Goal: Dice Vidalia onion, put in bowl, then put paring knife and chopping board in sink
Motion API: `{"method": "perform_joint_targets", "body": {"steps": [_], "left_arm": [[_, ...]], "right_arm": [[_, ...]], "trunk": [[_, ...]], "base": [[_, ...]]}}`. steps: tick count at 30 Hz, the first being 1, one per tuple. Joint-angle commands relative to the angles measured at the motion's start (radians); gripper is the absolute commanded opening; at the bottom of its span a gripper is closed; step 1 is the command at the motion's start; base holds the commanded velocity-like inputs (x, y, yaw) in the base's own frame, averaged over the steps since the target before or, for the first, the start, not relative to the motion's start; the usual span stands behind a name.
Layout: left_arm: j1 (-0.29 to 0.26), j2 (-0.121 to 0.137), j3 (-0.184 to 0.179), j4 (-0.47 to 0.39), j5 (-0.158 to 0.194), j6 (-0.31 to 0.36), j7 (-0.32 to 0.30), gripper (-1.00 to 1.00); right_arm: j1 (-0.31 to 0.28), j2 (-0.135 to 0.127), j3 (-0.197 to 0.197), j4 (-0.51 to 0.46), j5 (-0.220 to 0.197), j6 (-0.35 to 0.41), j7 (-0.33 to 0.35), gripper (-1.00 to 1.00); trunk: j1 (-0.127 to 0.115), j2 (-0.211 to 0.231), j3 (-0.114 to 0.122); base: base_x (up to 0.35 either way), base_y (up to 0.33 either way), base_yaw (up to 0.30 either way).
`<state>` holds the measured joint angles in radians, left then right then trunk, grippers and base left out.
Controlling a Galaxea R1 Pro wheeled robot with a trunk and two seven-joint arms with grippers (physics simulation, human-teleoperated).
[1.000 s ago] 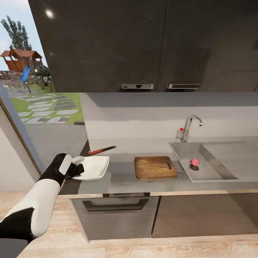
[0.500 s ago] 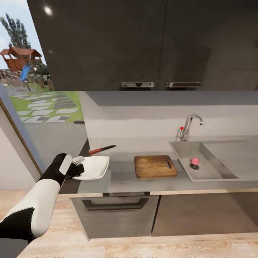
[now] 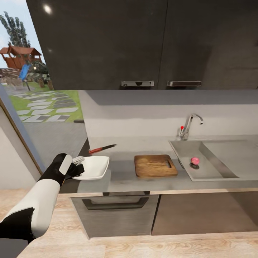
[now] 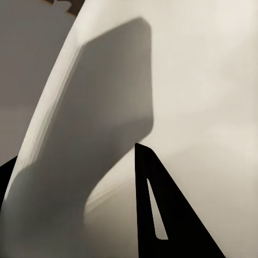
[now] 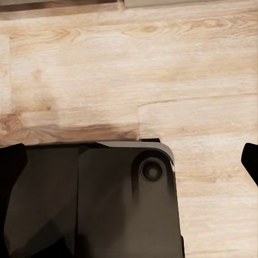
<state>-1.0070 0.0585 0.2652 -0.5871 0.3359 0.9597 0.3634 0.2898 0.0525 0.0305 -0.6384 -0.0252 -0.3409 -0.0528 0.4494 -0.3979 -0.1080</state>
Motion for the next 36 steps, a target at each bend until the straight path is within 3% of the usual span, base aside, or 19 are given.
{"method": "perform_joint_targets", "body": {"steps": [1,36], "left_arm": [[-0.001,0.0,0.002,-0.001,0.012,0.002,0.009,-1.0],[-0.001,0.0,0.002,0.007,0.012,0.002,0.009,-1.0]], "right_arm": [[0.0,0.0,0.003,-0.001,-0.003,-0.001,-0.006,1.0],[0.0,0.0,0.003,-0.001,-0.004,-0.001,-0.006,1.0]], "trunk": [[0.001,-0.002,-0.002],[0.001,-0.002,-0.02]], "base": [[0.0,0.0,0.0],[0.014,0.0,0.0]]}}
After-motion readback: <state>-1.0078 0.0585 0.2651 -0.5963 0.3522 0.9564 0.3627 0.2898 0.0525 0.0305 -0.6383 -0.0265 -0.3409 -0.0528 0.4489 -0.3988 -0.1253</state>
